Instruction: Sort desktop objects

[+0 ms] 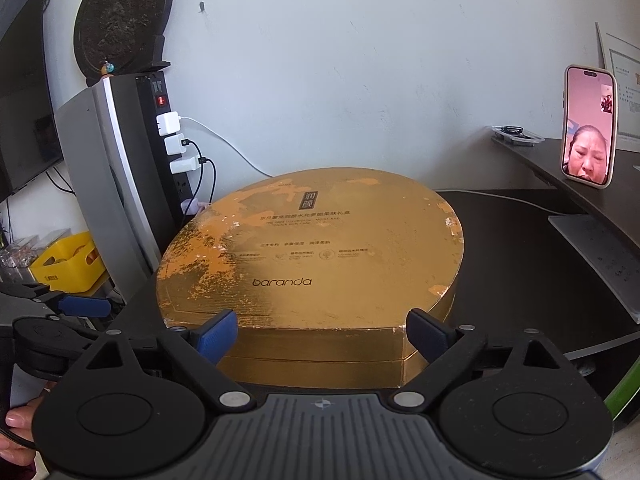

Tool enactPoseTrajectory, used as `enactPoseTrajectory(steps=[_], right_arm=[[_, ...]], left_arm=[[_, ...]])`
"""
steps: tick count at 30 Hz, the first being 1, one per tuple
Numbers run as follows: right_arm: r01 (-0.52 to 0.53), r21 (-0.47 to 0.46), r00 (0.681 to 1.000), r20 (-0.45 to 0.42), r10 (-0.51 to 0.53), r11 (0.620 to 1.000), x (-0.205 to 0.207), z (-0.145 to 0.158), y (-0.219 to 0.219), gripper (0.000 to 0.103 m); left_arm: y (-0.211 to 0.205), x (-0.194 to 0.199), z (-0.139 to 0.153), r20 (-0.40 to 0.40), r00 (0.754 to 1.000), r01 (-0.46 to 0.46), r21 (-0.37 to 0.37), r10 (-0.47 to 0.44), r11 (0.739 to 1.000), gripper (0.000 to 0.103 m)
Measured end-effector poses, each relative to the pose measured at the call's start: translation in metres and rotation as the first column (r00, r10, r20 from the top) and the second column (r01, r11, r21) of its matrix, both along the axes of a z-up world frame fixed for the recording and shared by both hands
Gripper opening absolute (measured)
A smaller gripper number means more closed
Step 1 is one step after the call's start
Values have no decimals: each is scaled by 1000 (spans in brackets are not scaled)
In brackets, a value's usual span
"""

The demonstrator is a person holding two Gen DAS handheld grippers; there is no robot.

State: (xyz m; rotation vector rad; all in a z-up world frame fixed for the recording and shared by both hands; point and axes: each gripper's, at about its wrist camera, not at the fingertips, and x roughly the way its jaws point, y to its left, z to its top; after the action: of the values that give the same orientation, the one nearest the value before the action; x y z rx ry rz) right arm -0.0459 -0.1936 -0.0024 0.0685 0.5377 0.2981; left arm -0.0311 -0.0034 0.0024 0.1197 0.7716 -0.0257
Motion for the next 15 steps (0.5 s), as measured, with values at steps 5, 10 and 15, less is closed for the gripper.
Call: enactPoseTrajectory(steps=[5,10,15], right_arm=[[10,12,1000,-2,-10,1000,5,-1,-8,93],[29,26,1000,-13,-29,999,10,-3,-17,93],[16,35,1000,-13,-16,999,13,-3,-20,93]], left_arm=[[-4,11,1,6,1000,15,-20,-14,1000,103],[-13,18,1,4,999,38,-8,-37,999,103],[-15,21,0,-8,999,31,6,-31,999,103]])
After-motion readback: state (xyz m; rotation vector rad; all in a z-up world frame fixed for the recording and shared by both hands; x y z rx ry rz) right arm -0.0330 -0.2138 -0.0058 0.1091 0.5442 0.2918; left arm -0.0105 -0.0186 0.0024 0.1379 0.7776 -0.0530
